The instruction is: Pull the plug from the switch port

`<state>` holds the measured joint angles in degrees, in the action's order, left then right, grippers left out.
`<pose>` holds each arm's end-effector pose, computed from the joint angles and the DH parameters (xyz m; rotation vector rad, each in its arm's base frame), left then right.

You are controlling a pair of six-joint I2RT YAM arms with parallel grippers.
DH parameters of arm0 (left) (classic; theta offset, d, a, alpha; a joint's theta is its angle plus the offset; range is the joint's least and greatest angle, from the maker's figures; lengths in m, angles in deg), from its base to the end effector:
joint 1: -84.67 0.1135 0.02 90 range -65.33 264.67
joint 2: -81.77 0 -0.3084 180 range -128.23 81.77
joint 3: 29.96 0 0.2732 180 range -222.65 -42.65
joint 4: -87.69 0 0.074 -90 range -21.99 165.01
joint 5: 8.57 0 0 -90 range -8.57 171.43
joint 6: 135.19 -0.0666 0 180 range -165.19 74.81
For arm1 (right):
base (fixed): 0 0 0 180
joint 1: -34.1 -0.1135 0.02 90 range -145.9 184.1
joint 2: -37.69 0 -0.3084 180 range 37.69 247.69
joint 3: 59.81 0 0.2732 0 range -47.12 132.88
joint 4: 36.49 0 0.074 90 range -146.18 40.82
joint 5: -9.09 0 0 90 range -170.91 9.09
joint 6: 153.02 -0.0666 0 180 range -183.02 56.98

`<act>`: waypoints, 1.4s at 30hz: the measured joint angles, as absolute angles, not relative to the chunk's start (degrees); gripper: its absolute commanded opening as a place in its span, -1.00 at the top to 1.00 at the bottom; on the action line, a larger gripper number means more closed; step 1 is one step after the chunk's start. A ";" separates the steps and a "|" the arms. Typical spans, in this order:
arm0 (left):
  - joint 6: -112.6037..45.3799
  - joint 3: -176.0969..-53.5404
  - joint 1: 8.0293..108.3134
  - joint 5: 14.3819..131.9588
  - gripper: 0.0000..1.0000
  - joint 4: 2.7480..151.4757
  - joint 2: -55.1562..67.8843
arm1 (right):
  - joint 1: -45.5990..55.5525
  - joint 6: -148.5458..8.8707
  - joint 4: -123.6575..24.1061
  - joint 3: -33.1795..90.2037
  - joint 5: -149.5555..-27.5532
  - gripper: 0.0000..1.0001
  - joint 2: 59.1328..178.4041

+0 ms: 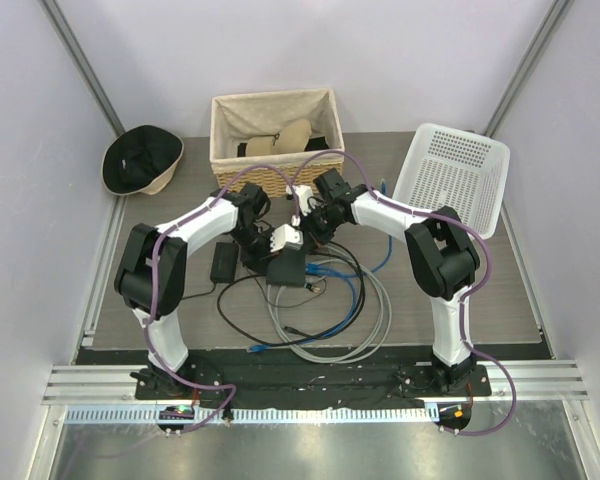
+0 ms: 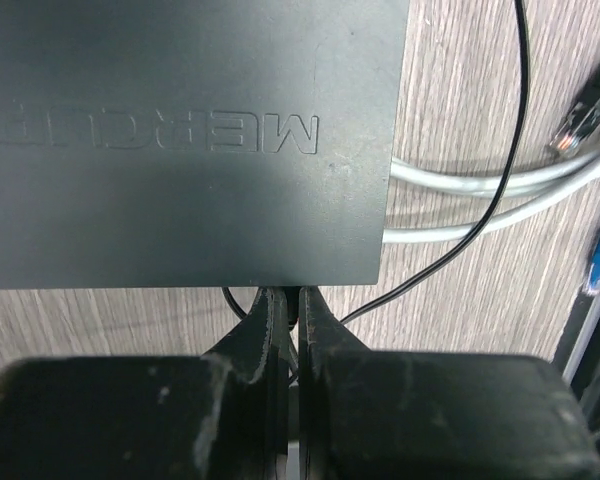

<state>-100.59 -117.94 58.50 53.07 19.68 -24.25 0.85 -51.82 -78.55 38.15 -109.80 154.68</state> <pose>0.3217 -0.1933 0.1930 1.8964 2.1599 -0.6777 0.3856 0.2913 0.1834 -1.1582 2.3721 0.7958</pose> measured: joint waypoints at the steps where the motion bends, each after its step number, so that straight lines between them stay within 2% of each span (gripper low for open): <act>1: -100.15 -117.70 58.56 52.81 1.00 19.85 -24.03 | 0.85 -51.76 -78.57 38.15 -109.75 0.98 154.68; 18: -105.53 -106.15 57.67 56.00 1.00 31.22 -14.91 | 0.78 -51.06 -79.77 38.61 -109.75 0.97 154.85; 25: -107.39 -109.17 58.30 56.33 1.00 25.27 -15.90 | 0.76 -50.25 -83.48 40.99 -109.73 0.97 156.99; 31: -107.36 -118.20 59.33 55.02 1.00 14.17 -20.84 | 0.56 -49.81 -85.30 40.34 -108.92 0.97 158.41; 42: -106.51 -117.70 59.57 54.12 1.00 13.01 -20.90 | 0.45 -50.16 -85.43 40.21 -109.34 0.97 158.15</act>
<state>-106.51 -117.70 59.57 54.12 13.01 -20.90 0.45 -50.16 -85.43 40.21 -109.34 158.15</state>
